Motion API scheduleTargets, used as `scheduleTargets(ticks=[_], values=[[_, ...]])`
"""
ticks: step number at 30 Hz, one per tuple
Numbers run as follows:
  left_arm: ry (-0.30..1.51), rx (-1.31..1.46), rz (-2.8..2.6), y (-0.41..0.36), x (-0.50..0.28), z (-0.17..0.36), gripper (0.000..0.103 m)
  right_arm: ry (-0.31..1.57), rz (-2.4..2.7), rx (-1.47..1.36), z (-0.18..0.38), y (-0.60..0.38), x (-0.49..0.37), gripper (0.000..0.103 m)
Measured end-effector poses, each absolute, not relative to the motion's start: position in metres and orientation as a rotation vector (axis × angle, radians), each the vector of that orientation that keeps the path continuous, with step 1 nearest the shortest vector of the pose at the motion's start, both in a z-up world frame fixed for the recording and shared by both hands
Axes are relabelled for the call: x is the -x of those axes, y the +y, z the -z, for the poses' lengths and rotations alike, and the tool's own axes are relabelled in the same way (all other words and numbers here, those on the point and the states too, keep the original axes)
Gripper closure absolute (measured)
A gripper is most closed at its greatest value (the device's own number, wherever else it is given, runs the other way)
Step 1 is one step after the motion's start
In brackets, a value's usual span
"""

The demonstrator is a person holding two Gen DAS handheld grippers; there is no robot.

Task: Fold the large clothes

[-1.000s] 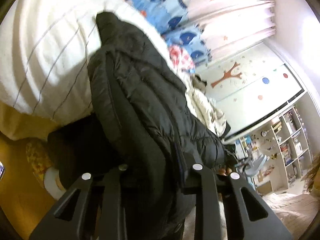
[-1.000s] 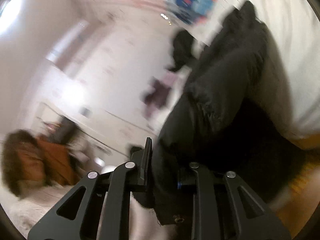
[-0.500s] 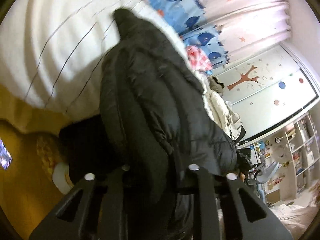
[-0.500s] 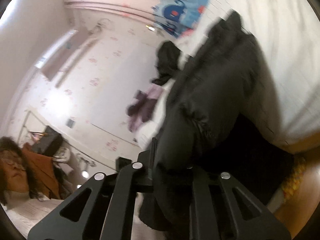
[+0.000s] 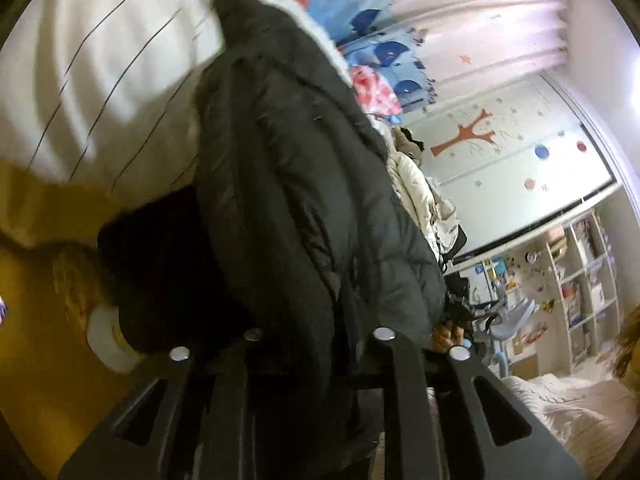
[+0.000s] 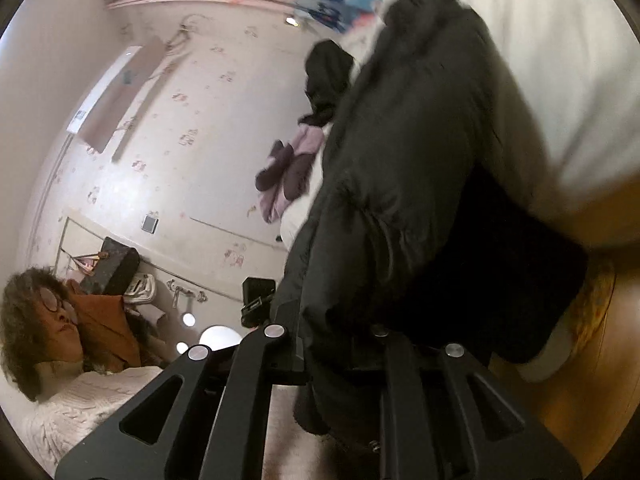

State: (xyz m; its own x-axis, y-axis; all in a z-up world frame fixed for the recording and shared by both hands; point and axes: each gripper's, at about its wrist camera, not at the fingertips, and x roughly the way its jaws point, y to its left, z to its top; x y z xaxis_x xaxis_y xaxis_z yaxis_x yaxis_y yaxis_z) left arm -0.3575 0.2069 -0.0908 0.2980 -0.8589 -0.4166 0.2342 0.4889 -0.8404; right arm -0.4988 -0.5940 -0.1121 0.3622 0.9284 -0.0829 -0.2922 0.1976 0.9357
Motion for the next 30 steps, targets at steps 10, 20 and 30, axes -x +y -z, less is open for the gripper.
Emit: scheduleTargets(ticks=[10, 20, 30], values=[[0.902, 0.827, 0.832, 0.221, 0.362, 0.082, 0.081, 0.519, -1.158, -1.138, 0.099, -0.600, 0.498, 0.088], [0.723, 0.827, 0.895, 0.216, 0.364, 0.028, 0.088, 0.293, -1.217, -1.194, 0.071, -0.603, 0.490, 0.083], [0.677, 0.924, 0.920, 0.225, 0.350, 0.031, 0.088, 0.228, -1.194, -1.216, 0.055, -0.625, 0.482, 0.083]])
